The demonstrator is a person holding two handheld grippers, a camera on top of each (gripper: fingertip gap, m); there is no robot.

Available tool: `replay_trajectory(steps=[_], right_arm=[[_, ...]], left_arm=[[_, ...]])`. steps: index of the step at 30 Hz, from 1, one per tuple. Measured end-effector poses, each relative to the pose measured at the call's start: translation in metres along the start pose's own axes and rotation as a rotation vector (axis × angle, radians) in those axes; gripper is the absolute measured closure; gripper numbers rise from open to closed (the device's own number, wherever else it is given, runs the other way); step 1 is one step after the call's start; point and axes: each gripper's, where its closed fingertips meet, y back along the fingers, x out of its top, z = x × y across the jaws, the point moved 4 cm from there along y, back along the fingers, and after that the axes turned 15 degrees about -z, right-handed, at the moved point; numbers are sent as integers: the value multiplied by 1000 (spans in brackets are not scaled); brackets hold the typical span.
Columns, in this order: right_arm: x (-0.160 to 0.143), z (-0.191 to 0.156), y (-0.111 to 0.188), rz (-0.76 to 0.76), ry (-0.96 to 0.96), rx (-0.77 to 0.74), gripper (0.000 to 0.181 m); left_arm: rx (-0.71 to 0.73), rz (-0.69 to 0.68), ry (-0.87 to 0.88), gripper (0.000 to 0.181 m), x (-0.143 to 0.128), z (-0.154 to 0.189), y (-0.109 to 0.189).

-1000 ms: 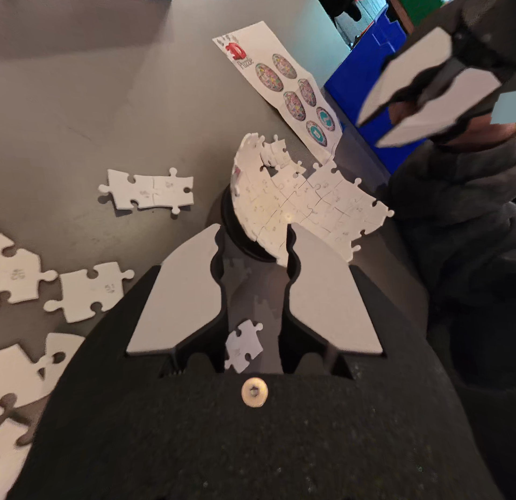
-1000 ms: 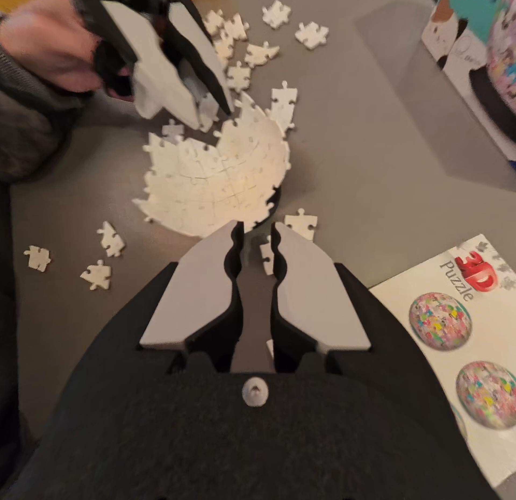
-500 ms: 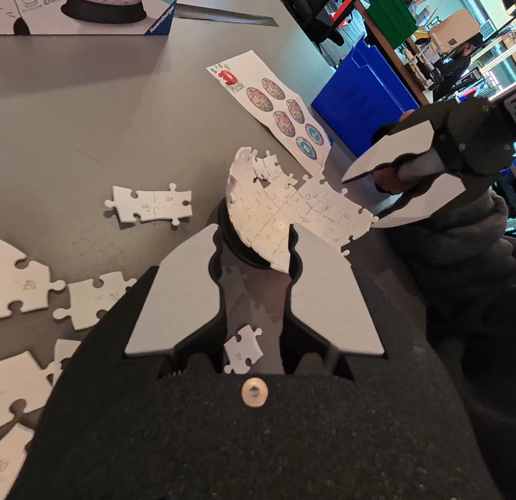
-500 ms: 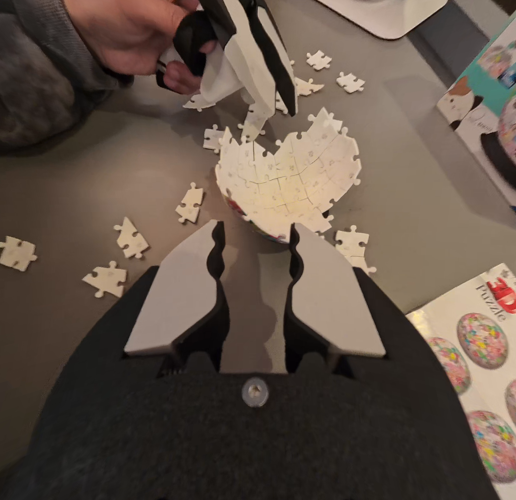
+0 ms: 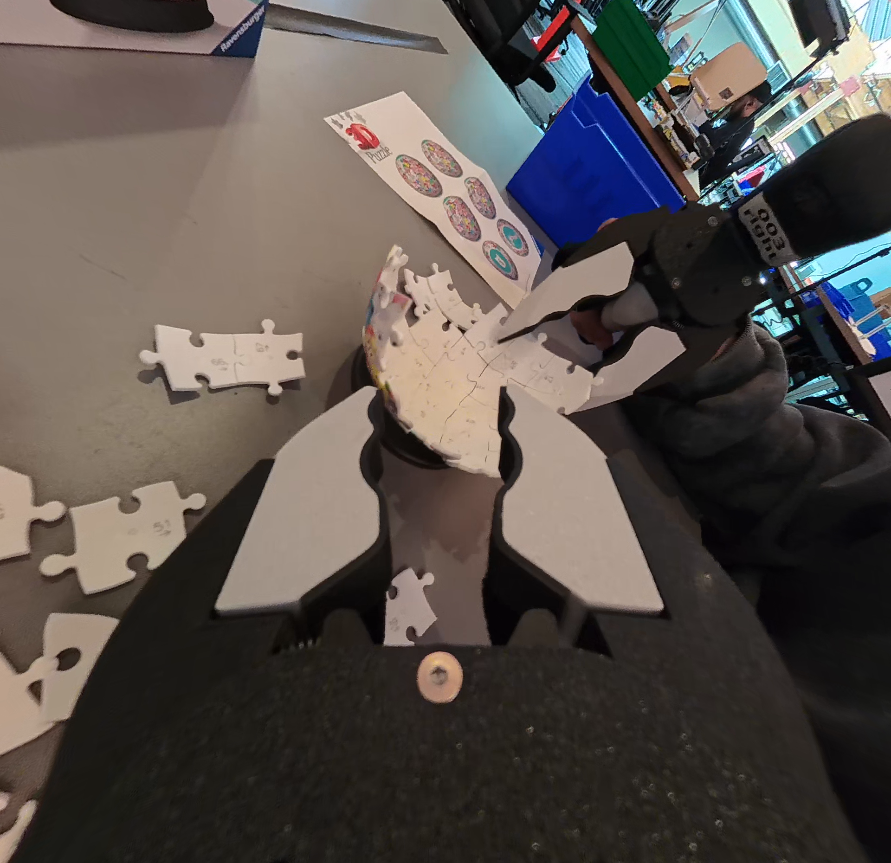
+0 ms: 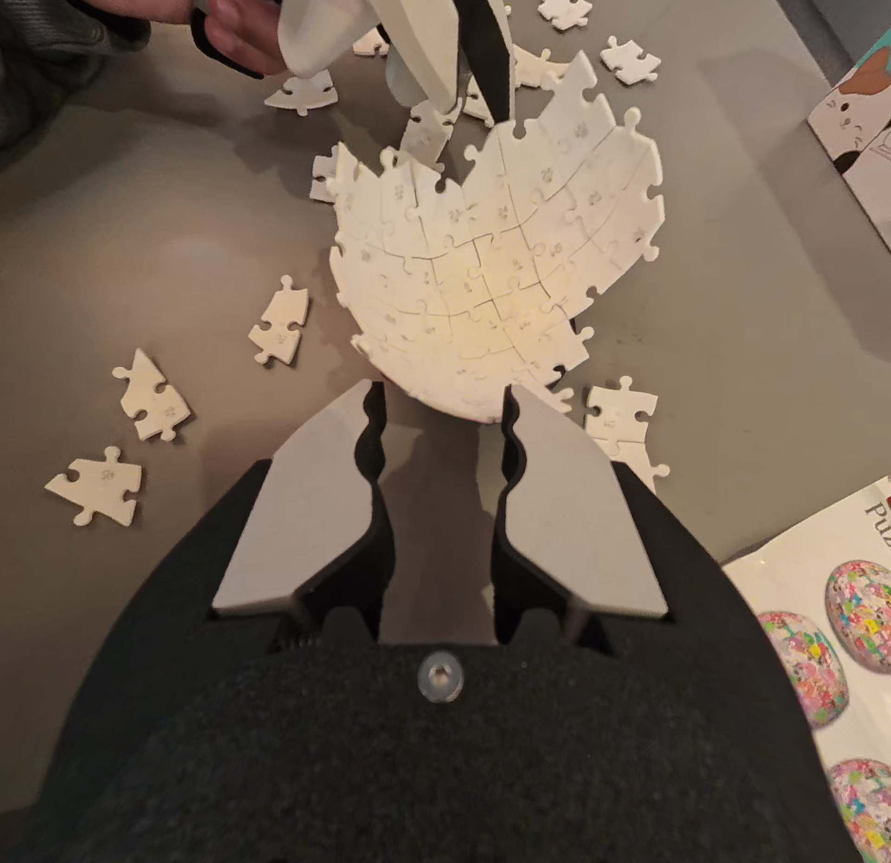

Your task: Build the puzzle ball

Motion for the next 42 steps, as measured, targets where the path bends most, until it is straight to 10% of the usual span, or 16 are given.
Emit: replay_trajectory(steps=[13,19,42], right_arm=[[16,-35,68,162,-40,-102,142],[28,-38,54,299,-250,-337,181],[6,-28,7,167,-339,-291,179]], left_arm=[[36,-3,-35,137,1,9,1],[116,15,-75,139,3,7,5],[110,-12,-63,139,0,6,4]])
